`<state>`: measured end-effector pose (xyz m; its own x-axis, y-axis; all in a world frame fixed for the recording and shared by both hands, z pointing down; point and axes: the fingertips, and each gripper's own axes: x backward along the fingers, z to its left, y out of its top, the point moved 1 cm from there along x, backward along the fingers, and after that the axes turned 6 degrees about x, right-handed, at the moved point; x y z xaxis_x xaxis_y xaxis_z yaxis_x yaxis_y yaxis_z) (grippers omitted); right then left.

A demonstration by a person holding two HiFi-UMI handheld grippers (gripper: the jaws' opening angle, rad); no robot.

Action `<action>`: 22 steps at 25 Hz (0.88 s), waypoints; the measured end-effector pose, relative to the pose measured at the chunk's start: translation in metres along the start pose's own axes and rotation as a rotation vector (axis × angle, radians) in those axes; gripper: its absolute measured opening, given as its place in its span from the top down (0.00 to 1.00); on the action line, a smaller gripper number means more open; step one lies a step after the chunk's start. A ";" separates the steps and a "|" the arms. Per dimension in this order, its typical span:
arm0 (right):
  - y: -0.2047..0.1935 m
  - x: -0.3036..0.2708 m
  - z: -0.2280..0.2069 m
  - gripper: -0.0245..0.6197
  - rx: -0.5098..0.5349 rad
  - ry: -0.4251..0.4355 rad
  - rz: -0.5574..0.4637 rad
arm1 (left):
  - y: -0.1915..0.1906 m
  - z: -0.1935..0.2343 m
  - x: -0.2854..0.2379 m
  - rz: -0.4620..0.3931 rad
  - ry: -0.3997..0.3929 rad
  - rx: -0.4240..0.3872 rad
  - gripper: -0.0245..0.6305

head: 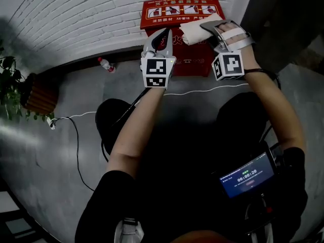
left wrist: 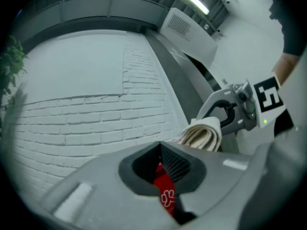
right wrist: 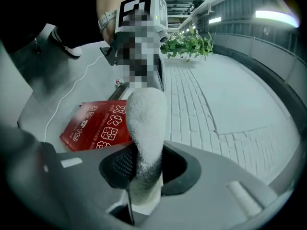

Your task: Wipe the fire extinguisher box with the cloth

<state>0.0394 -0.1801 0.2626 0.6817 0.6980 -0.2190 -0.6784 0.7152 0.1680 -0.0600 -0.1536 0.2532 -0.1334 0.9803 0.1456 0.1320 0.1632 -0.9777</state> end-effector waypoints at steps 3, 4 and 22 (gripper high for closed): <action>0.014 -0.012 -0.011 0.81 0.000 0.017 0.006 | 0.009 0.023 0.009 0.017 0.008 0.006 0.96; 0.018 -0.015 -0.014 0.81 0.001 0.024 0.008 | 0.011 0.029 0.011 0.021 0.004 0.008 0.96; 0.139 -0.110 -0.067 0.81 -0.161 0.040 0.023 | 0.013 0.170 0.040 0.055 0.075 0.024 0.96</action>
<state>-0.1484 -0.1598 0.2455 0.6563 0.7101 -0.2552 -0.7310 0.6821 0.0181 -0.2304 -0.1312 0.2204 -0.0526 0.9934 0.1016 0.1130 0.1070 -0.9878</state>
